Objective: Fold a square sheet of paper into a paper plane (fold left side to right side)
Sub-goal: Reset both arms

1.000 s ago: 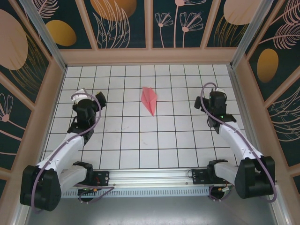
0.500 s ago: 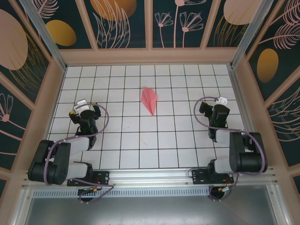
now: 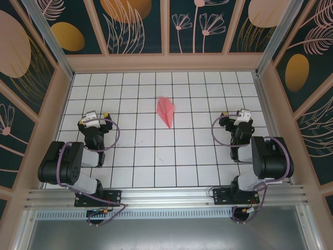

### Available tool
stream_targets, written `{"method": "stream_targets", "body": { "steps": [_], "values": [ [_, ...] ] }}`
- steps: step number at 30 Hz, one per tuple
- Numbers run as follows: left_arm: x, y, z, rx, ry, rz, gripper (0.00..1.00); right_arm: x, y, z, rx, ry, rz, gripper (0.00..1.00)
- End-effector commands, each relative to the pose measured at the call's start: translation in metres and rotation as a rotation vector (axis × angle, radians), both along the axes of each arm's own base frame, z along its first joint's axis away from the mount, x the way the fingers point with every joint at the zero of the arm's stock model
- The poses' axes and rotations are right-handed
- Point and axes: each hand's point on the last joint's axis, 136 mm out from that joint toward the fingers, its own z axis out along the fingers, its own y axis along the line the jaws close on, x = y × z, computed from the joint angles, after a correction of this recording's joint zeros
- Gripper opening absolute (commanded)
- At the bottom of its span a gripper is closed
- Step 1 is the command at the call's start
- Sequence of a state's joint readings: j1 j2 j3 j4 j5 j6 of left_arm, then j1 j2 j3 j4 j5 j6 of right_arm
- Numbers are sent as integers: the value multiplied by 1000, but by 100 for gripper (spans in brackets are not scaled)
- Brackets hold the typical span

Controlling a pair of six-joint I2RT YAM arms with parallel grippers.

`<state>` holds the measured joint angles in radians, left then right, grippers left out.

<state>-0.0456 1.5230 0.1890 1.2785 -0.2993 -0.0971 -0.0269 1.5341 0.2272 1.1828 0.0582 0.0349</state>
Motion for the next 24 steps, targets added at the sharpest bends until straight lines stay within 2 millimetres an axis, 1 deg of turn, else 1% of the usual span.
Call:
{"method": "stream_targets", "body": {
  "steps": [1, 7, 24],
  "values": [
    [8, -3, 19, -1, -67, -23, 98, 2, 2, 16, 1, -71, 22, 99],
    [8, -2, 20, 1, -72, -18, 98, 4, 8, 15, -13, -64, 44, 99],
    [8, -2, 20, 2, -72, -21, 98, 4, 7, 16, -13, -65, 43, 99]
  ]
}}
